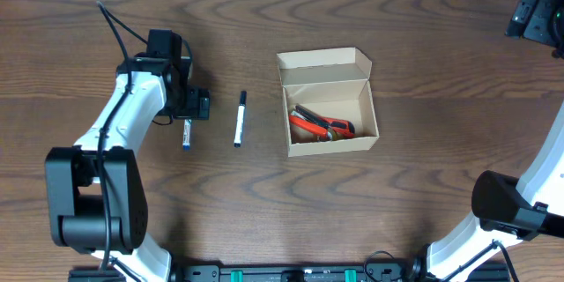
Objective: Pack container
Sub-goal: 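Move the left gripper over the blue-capped marker, then lower the left gripper and grasp the blue-capped marker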
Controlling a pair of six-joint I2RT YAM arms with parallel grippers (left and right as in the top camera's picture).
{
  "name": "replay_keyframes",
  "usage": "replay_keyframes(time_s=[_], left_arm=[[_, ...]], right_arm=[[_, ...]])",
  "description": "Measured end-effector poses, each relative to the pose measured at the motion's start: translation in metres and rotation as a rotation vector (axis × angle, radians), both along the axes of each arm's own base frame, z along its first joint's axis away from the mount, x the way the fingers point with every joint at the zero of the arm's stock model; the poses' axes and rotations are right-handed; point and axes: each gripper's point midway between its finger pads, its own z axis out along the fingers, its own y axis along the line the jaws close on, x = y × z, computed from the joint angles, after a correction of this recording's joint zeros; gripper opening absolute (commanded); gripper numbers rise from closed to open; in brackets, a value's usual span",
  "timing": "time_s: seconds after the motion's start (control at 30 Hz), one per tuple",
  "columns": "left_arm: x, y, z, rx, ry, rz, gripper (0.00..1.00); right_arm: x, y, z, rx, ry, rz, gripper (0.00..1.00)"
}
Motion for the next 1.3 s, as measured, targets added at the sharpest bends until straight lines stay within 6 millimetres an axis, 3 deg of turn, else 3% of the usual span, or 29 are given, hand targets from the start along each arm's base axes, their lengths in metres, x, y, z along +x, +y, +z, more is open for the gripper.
replay_keyframes(time_s=[0.53, 0.97, 1.3], left_arm=[[0.001, 0.008, -0.001, -0.017, -0.004, 0.063, 0.95], [-0.011, 0.003, -0.023, -0.076, 0.015, 0.07, 0.95], [-0.015, 0.002, -0.026, -0.082, 0.026, 0.069, 0.95]], right_arm=[[0.0, 0.0, 0.0, 0.0, 0.0, 0.0, 0.99], [0.0, 0.0, 0.0, 0.0, 0.0, 0.0, 0.99], [0.0, 0.0, 0.0, 0.0, 0.0, 0.0, 0.99]])
